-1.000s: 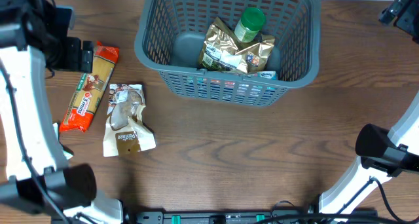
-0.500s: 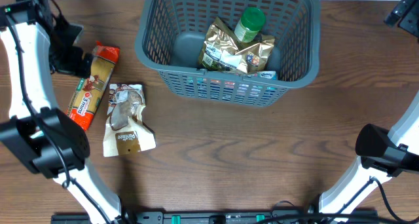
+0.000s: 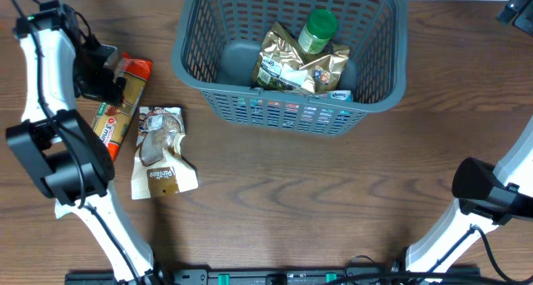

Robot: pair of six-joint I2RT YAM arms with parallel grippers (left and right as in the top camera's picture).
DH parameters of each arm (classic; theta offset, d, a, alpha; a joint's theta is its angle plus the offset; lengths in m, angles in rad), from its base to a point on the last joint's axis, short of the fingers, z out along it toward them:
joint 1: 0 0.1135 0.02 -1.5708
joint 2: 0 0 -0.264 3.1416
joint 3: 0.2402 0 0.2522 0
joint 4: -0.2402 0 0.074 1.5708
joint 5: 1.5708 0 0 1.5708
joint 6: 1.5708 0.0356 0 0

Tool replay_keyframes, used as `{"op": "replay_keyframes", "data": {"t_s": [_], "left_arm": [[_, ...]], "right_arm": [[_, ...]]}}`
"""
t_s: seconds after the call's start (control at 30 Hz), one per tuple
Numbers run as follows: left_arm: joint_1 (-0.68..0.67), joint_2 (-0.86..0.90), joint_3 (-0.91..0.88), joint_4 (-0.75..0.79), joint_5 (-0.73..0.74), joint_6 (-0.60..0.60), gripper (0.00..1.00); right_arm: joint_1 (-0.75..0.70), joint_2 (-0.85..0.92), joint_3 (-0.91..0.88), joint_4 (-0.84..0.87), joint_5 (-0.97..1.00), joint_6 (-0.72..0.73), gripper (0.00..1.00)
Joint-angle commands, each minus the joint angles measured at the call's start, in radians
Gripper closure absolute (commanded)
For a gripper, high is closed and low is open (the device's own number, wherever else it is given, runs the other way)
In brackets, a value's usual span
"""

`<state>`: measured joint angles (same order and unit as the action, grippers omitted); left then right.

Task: Pack container
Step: 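Reach the left gripper to the red spaghetti packet and grasp it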

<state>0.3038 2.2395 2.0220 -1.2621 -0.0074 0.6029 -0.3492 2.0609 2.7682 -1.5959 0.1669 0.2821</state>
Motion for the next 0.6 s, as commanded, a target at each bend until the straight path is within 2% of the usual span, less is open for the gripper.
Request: {"op": "replay_keyframes", "data": {"t_s": [0.0,0.57], "left_arm": [[-0.003,0.04,-0.007,0.005,-0.004,0.022,0.02],[-0.003,0.169,-0.009,0.062,-0.001,0.032,0.01]], "right_arm": [[-0.006,0.006,-0.002,0.002,0.017,0.016,0.01],[-0.006,0.006,-0.002,0.002,0.017,0.017,0.01]]}}
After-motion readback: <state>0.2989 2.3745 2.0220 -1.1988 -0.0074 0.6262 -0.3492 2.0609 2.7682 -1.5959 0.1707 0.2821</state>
